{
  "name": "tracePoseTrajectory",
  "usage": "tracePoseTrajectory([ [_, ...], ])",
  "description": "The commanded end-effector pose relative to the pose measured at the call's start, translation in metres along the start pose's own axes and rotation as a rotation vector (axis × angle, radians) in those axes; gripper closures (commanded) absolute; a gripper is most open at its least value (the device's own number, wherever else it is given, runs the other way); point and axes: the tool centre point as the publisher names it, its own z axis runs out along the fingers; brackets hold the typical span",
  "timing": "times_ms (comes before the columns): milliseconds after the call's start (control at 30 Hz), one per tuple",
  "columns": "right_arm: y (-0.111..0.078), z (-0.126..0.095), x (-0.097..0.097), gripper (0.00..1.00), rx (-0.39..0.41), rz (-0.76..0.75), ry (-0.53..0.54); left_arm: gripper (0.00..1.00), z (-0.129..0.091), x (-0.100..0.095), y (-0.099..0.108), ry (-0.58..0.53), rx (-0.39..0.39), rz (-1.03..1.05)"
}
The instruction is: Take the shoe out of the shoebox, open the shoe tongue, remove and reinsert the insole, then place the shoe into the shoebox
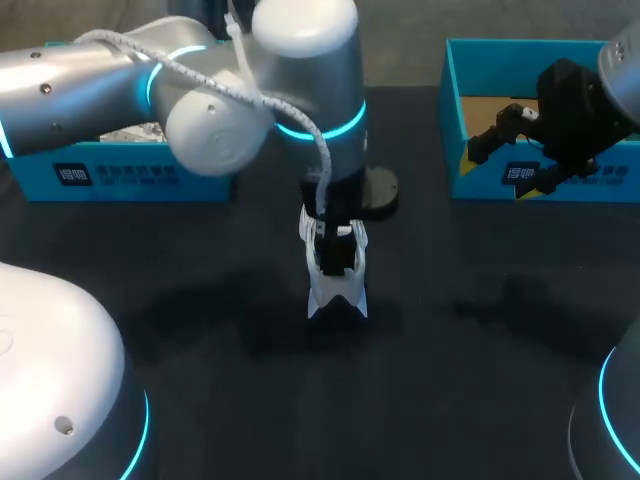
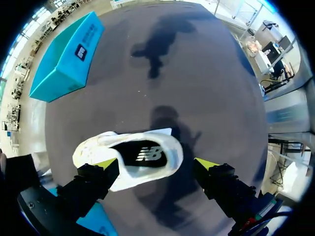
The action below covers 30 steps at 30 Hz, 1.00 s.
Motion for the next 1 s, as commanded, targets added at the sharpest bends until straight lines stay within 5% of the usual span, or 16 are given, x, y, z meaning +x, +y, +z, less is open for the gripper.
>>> tracePoseTrajectory([
  [33, 0.000, 0.001, 0.001, 0.00, 0.000, 0.002, -0.002, 0.00, 0.013, 0.009, -0.018, -0.012, -0.026, -0.004],
  [467, 0.000, 0.001, 0.001, 0.00, 0.000, 0.002, -0.002, 0.00, 0.030, 0.037, -0.008, -0.012, -0.029, -0.107],
  [1000, 0.000, 0.001, 0.001, 0.00, 0.000, 0.002, -0.002, 0.00, 0.058, 0.040, 0.004, 0.035, -0.074, -0.143],
])
